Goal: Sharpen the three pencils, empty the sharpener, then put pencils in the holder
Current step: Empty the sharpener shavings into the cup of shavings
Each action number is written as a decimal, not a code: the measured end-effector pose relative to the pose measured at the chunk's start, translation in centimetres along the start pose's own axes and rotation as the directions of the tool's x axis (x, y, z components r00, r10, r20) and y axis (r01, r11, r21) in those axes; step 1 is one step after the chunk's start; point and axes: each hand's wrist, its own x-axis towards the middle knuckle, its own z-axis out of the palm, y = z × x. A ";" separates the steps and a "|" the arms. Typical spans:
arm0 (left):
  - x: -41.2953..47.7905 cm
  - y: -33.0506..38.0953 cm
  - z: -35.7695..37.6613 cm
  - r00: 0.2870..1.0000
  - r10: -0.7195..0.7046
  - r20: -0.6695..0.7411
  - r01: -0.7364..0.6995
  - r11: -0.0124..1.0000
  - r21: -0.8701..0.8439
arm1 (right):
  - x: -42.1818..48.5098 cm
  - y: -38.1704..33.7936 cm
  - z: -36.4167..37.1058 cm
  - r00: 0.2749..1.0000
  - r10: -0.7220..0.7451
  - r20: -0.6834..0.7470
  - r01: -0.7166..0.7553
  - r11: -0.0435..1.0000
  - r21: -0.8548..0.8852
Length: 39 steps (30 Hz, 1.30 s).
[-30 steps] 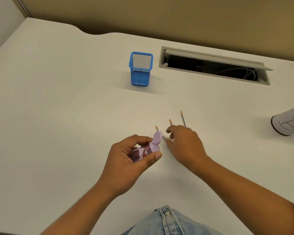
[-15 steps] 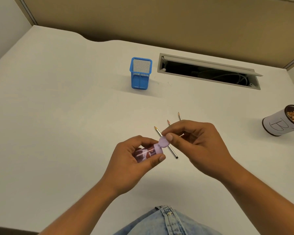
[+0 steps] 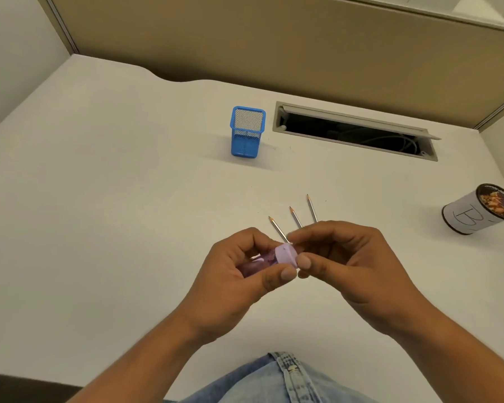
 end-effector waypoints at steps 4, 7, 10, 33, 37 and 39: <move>0.0 -0.5 -0.7 0.989 -0.037 0.141 0.060 0.985 -0.162 | -0.5 -0.8 0.0 0.995 -0.034 0.099 0.045 0.993 -0.107; 0.0 -0.6 -0.9 0.981 -0.041 0.192 0.069 0.988 -0.141 | -1.1 -0.8 0.7 0.987 -0.075 0.139 0.105 0.970 -0.221; -0.1 -1.0 -1.8 0.972 0.008 0.234 -0.010 1.000 0.007 | -1.4 -0.7 1.2 0.993 -0.115 0.014 0.112 0.925 -0.363; 7.5 -1.9 13.7 0.982 0.169 -0.087 -0.024 0.563 0.826 | -3.3 3.9 -10.2 0.840 -0.423 -0.340 0.090 0.727 -0.681; 8.9 -2.6 19.2 0.957 0.289 0.014 -0.152 0.460 0.875 | -3.1 4.3 -14.3 0.842 -0.395 -0.367 0.064 0.749 -0.660; 9.8 -2.7 21.3 0.975 0.224 -0.006 -0.101 0.466 0.879 | -3.1 4.6 -15.7 0.836 -0.396 -0.381 0.048 0.743 -0.668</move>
